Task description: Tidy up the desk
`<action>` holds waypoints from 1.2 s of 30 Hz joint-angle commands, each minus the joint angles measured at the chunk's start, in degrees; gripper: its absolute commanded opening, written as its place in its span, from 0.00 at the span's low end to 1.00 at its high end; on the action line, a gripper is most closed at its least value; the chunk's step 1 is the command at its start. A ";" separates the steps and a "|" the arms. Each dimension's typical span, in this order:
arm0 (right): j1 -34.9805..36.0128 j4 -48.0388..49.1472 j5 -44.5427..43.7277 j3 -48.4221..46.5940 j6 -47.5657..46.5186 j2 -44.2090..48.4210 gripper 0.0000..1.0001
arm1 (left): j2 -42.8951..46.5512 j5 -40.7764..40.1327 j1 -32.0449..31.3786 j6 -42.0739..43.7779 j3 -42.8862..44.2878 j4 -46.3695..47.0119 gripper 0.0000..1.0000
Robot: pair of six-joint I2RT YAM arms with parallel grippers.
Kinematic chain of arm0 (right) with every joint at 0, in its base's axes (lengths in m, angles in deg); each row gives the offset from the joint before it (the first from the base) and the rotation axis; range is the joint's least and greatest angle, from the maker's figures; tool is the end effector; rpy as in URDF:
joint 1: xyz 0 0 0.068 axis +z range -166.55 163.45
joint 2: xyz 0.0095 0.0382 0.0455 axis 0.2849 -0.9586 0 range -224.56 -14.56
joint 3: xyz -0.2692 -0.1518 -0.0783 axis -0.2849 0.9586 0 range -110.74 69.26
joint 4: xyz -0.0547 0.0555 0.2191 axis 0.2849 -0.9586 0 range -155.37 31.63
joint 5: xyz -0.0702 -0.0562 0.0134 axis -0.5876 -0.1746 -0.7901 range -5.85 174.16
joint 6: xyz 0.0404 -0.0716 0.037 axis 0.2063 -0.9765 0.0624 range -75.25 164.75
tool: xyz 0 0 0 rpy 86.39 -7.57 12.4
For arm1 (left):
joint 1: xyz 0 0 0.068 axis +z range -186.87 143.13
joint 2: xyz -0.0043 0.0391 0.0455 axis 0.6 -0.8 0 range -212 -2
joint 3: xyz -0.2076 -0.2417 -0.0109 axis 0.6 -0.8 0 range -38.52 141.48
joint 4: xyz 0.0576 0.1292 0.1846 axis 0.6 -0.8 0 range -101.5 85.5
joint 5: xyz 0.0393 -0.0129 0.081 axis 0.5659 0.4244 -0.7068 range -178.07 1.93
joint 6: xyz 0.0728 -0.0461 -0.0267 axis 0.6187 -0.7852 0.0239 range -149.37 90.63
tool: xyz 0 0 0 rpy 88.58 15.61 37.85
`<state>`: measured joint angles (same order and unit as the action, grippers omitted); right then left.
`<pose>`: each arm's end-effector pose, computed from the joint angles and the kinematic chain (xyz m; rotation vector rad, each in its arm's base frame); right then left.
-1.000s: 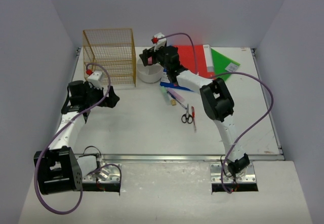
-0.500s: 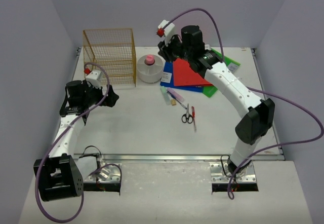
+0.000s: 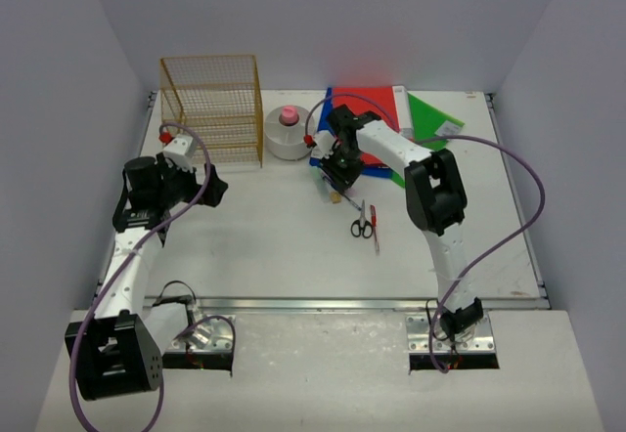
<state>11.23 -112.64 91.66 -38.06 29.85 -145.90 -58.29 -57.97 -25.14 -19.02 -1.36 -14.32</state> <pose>0.4168 0.2315 0.1643 -1.0903 2.7356 0.2258 0.1990 0.0000 0.2894 0.2917 1.9943 -0.3005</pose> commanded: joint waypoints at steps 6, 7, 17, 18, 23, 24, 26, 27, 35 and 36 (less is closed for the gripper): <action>-1.29 1.10 1.54 -13.94 -0.48 -5.92 0.40 | 1.31 -0.75 0.58 1.25 -1.57 -0.16 1.00; -1.33 1.34 1.57 -14.95 -0.46 -6.54 0.40 | 1.22 -0.77 0.58 1.22 -1.68 -0.12 1.00; -1.39 2.18 2.10 -18.61 1.10 -10.68 0.41 | -0.26 -0.98 0.58 0.90 -1.69 0.41 1.00; -1.38 2.36 2.01 -18.76 1.16 -10.97 0.41 | -0.37 -1.01 0.58 0.86 -1.74 0.47 1.00; -1.21 3.04 1.65 -19.71 1.63 -12.58 0.41 | -0.84 -1.10 0.58 0.70 -1.66 0.56 1.00; -1.16 3.24 1.35 -19.76 1.63 -12.84 0.40 | -0.84 -1.10 0.58 0.64 -1.65 0.51 1.00; -1.03 3.44 0.75 -19.74 1.75 -13.48 0.38 | -0.93 -1.13 0.58 0.81 -1.77 0.55 1.00; -0.95 3.55 0.49 -19.69 1.80 -13.65 0.37 | -0.96 -1.18 0.55 0.81 -1.83 0.53 1.00; -0.54 2.77 2.15 -16.54 3.88 -7.93 0.00 | -1.79 -1.06 0.58 0.59 -1.57 0.76 1.00; -0.51 2.59 2.84 -16.38 4.27 -5.82 0.00 | -1.95 -1.01 0.58 0.50 -1.48 0.78 1.00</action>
<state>10.32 -110.51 92.83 -55.27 32.00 -158.62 -59.81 -59.36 -25.14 -18.28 -3.01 -15.22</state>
